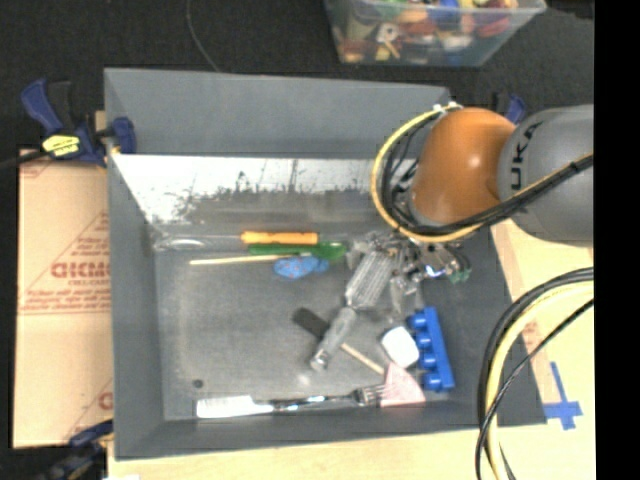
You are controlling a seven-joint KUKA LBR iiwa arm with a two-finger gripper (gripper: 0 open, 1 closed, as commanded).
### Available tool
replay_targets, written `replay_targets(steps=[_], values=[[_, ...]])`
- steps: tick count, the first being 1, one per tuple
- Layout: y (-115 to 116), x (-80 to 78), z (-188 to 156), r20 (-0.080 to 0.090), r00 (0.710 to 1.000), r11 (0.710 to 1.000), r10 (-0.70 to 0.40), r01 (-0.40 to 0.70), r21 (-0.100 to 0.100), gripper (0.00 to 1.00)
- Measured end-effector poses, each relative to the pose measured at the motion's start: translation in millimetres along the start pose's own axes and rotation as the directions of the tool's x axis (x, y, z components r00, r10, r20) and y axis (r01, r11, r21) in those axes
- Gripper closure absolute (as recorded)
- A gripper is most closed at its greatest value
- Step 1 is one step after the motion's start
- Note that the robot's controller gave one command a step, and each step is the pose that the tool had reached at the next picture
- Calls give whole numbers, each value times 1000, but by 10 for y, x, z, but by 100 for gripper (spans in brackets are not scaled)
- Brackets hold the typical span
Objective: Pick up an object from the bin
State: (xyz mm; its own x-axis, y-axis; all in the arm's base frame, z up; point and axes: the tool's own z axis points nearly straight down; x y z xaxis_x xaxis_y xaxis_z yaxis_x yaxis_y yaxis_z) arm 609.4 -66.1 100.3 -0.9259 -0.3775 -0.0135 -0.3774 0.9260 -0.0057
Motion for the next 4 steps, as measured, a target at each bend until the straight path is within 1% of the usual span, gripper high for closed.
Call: replay_targets(steps=[1, 2, 4], values=[[-50, -122, 283, 7, 922, 922, -387, 387, 13, 0], [-214, -44, 277, 9, 877, 877, -481, 481, 13, 100], [-218, -47, 266, 11, 877, 877, -480, 480, 14, 100]])
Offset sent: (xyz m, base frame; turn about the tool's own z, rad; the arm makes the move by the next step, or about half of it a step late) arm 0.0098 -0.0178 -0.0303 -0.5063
